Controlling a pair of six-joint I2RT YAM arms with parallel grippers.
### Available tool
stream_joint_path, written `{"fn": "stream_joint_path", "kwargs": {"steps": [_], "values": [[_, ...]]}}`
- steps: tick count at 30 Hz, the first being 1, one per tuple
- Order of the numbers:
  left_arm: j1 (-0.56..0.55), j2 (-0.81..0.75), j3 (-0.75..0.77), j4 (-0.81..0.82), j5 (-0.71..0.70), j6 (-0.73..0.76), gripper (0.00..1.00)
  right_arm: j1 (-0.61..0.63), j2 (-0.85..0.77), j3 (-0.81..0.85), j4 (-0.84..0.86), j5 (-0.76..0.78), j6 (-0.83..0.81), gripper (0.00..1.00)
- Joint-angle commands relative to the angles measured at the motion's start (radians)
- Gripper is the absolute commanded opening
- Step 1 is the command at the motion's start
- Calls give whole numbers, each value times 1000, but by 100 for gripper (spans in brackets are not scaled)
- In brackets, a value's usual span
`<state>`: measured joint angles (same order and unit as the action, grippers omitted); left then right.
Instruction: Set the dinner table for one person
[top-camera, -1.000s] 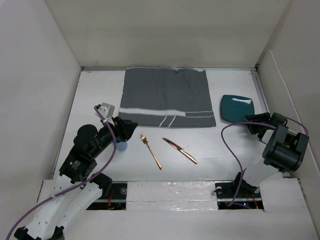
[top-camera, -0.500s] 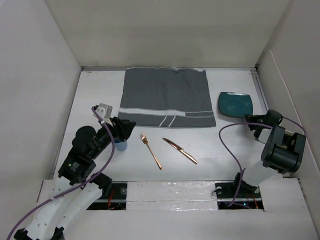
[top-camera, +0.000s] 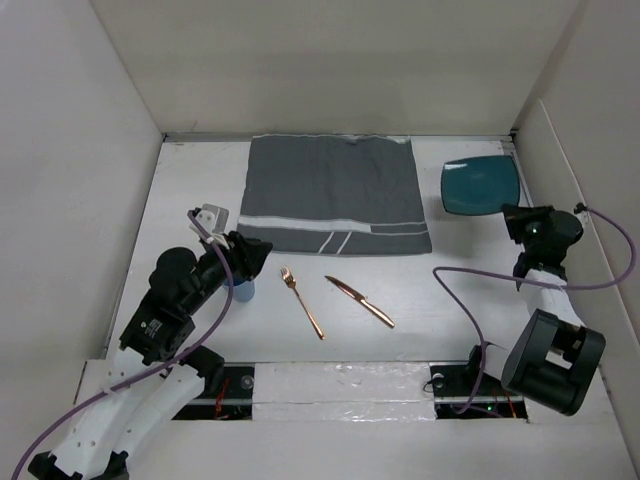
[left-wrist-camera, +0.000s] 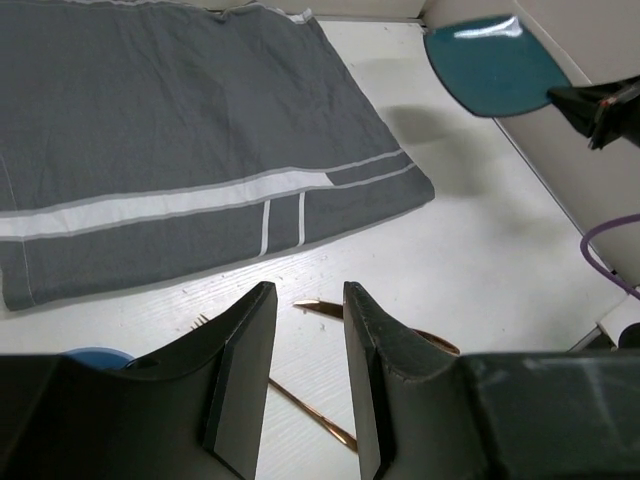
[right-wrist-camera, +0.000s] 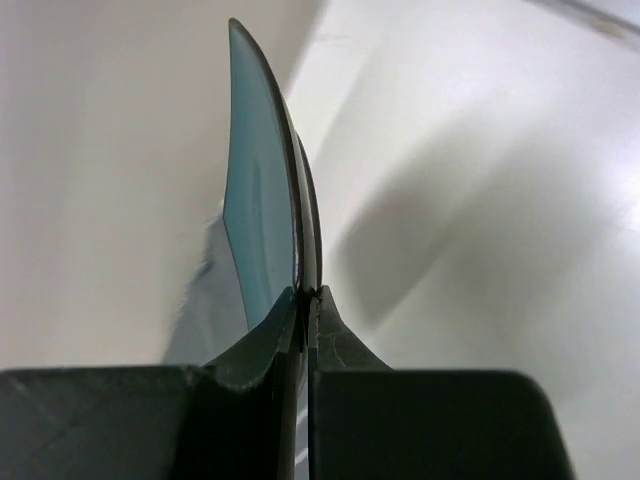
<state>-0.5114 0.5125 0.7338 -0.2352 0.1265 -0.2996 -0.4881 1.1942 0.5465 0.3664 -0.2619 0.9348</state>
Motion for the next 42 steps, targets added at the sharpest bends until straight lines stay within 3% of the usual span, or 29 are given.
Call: {"fn": "stream_joint_path", "kwargs": {"steps": [1,4,6,9,11,15,21,25,29,42], "values": [[-7,12,27,45,-14,10,30,84,-61,127,207,-164,61,0],[2,23,24,54,-14,5,30,236,-16,167,259,-165,93,0],[14,35,24,54,-13,2,30,363,89,196,345,-180,107,0],[24,53,19,60,-4,1,30,457,291,306,475,-247,148,0],[34,63,18,63,-8,1,30,509,399,444,502,-370,170,0],[34,63,12,63,-28,-4,30,546,609,705,277,-572,105,0],[34,64,10,74,-31,-6,30,582,784,1036,-141,-637,-149,0],[34,76,12,74,-33,-4,31,603,932,1219,-283,-718,-247,0],[34,77,12,76,-34,-3,31,621,1071,1424,-562,-734,-411,0],[34,89,18,76,-30,1,31,640,1271,1698,-756,-720,-458,0]]}}
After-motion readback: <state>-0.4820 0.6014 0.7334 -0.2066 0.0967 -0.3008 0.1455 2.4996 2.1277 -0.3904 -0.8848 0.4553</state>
